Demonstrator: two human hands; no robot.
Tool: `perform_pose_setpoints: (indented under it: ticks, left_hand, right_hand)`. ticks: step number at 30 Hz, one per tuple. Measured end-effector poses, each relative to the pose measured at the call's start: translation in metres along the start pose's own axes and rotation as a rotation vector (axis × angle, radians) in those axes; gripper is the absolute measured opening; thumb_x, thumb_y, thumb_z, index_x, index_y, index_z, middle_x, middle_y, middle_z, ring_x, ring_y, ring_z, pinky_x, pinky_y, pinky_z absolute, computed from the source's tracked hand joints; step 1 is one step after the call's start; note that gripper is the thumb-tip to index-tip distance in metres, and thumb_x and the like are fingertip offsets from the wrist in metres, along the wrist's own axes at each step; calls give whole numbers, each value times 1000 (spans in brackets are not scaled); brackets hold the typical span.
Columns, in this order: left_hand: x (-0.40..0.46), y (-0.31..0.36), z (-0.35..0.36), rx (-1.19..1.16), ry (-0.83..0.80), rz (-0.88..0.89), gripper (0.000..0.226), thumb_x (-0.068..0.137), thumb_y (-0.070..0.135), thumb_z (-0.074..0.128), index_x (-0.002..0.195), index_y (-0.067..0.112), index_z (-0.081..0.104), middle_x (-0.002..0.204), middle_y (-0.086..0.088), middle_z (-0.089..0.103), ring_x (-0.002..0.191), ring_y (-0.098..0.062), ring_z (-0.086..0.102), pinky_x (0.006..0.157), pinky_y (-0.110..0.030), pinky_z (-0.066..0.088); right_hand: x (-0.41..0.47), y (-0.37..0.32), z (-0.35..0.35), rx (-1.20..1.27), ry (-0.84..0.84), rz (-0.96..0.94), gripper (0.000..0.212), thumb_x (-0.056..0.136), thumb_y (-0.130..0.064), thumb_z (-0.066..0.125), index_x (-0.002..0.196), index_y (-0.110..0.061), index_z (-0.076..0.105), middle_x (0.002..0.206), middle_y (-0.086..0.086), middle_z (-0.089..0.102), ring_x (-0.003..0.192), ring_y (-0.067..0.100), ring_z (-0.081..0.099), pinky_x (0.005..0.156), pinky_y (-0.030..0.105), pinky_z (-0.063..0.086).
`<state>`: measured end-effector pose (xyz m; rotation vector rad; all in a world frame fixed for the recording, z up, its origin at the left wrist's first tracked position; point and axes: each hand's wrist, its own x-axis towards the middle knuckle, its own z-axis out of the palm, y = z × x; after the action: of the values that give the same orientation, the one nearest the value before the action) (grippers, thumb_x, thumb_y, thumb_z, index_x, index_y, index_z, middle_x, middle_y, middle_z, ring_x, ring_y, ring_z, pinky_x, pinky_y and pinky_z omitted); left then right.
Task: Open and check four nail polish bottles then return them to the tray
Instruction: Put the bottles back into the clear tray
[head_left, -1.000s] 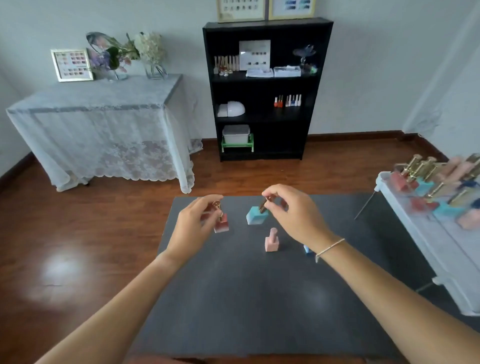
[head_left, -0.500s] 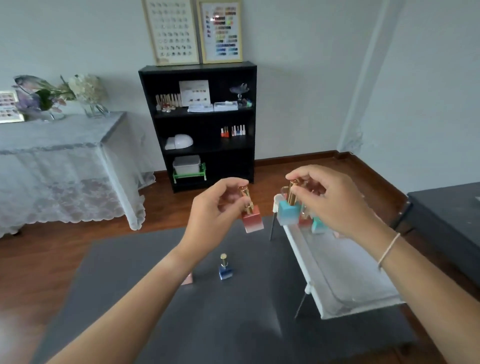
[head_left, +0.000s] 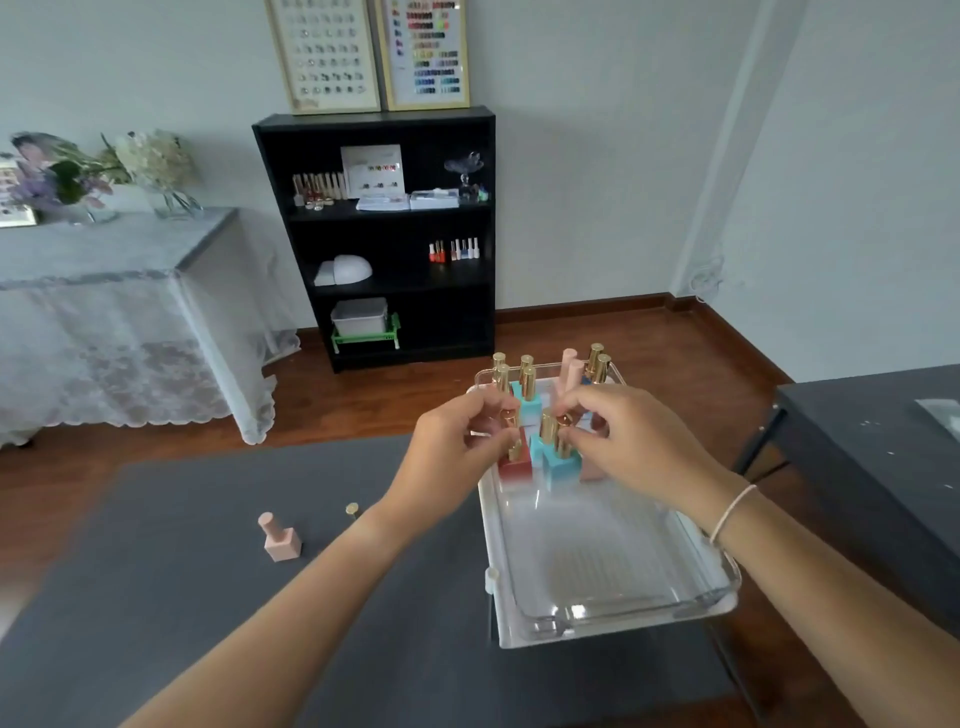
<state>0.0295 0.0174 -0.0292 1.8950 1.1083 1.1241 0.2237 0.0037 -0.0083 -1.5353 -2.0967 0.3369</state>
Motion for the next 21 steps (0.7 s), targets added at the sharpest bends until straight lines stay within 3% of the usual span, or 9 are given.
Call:
perform_pose_setpoints:
  ticks: [4, 7, 9, 15, 18, 21]
  left_hand:
    - [5, -10, 10, 95, -3, -6, 27, 80, 5, 66, 95, 26, 62, 87, 12, 60, 79, -9, 60, 72, -10, 49]
    - [11, -16, 16, 168, -24, 1, 23, 80, 5, 65, 99, 18, 65, 88, 12, 57, 81, -10, 59, 75, -15, 50]
    - [15, -20, 19, 213, -23, 11, 22, 80, 5, 64, 99, 17, 65, 85, 18, 54, 79, -6, 57, 75, -13, 49]
    - [24, -30, 24, 300, -36, 25, 20, 82, 7, 62, 100, 16, 64, 96, 0, 63, 77, -9, 59, 73, -15, 49]
    - [29, -33, 26, 336, -39, 23, 20, 83, 8, 61, 102, 15, 64, 95, -1, 62, 76, -10, 59, 71, -14, 48]
    - [34, -35, 27, 360, -17, 27, 21, 83, 7, 60, 102, 13, 63, 93, 0, 58, 74, -12, 57, 70, -15, 46]
  right_hand:
    - [5, 7, 8, -63, 24, -26, 19, 84, -21, 63, 102, -21, 66, 69, -23, 49, 54, -6, 35, 49, 13, 25]
    - [11, 9, 10, -125, 46, -40, 18, 83, -21, 64, 100, -19, 66, 86, 0, 67, 68, 9, 42, 62, 27, 36]
    - [15, 9, 11, -166, 59, -35, 17, 83, -20, 63, 99, -19, 67, 94, 9, 69, 75, 16, 47, 69, 32, 38]
    - [25, 16, 18, -258, 57, -40, 20, 85, -23, 61, 104, -19, 65, 101, 11, 69, 89, 24, 57, 76, 33, 38]
    - [31, 20, 23, -264, 38, -50, 20, 87, -20, 58, 106, -18, 64, 105, 6, 70, 96, 23, 56, 84, 37, 37]
    - [40, 23, 26, -261, 43, -55, 19, 87, -20, 57, 105, -18, 64, 106, 4, 70, 99, 23, 55, 81, 36, 31]
